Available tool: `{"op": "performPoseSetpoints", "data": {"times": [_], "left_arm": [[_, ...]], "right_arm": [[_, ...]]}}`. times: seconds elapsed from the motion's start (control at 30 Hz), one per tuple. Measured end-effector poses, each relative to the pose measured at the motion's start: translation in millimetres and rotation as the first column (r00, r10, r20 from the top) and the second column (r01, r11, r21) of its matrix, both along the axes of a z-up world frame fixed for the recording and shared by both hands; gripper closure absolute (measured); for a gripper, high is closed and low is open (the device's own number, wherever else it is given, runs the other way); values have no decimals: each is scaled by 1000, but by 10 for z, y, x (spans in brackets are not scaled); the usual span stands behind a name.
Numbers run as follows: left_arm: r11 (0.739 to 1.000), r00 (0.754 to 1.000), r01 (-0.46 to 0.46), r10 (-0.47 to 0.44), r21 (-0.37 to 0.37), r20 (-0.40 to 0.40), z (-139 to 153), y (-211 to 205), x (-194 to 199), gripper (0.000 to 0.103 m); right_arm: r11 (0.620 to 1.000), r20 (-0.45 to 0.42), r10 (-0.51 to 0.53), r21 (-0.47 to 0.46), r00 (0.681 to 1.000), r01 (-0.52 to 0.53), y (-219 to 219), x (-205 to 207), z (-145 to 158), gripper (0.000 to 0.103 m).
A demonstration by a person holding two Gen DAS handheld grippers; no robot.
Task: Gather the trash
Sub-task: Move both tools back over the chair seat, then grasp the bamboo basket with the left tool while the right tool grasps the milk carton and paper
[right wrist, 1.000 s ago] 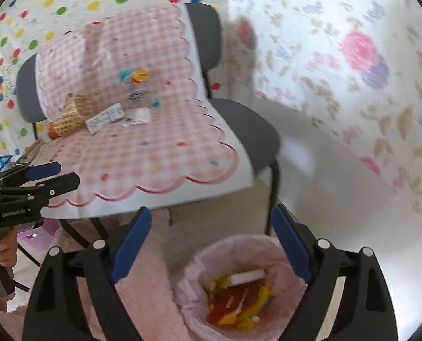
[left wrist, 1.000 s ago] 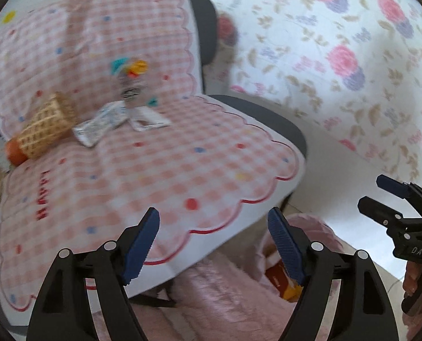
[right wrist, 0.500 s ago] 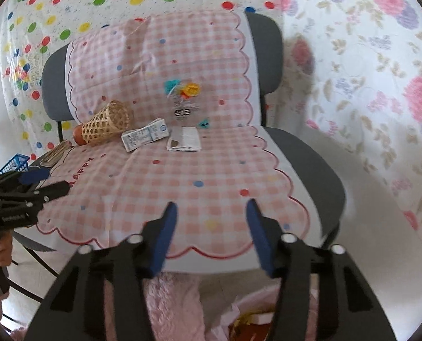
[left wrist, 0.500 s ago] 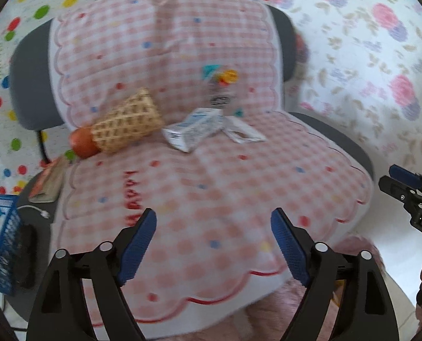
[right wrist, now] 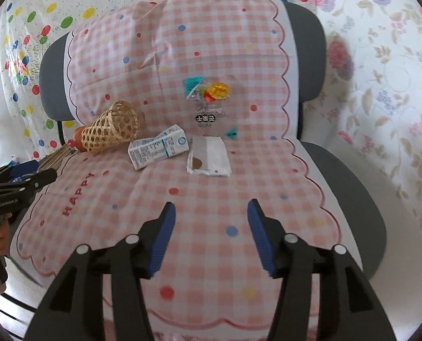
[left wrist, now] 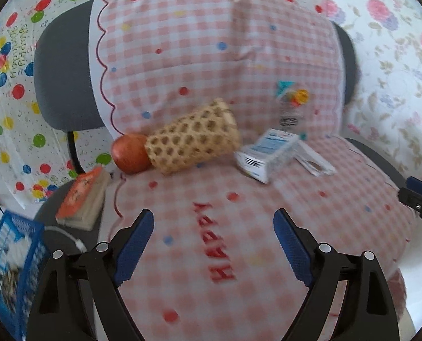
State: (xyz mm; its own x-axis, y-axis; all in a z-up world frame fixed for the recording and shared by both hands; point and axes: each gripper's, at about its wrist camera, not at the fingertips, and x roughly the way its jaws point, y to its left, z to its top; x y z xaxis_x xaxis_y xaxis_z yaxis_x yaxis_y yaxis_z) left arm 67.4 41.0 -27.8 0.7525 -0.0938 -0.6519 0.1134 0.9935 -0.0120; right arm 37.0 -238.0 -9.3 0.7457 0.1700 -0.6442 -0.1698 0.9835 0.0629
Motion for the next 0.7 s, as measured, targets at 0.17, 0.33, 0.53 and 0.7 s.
{"op": "performPoseSetpoints", "data": {"times": [0.17,0.33,0.53,0.7], "left_arm": [[1000,1000,7,-7,-7,7,-51,191,463,18],[999,999,-14,12,-31,-45,-261,401,932,21],[999,995,14,-18,-40,-101,-484,472,1324,21],[995,989,95,-98,-37,-109,-494,398,1394,26]], "right_arm": [[1000,-20,22,6,1000,-22,157,320,-20,49],[999,-30,35,3,999,-35,265,561,-35,49],[999,-55,48,-21,997,-50,324,770,-113,49],[1000,-85,30,-1,996,-30,275,854,-203,49]]}}
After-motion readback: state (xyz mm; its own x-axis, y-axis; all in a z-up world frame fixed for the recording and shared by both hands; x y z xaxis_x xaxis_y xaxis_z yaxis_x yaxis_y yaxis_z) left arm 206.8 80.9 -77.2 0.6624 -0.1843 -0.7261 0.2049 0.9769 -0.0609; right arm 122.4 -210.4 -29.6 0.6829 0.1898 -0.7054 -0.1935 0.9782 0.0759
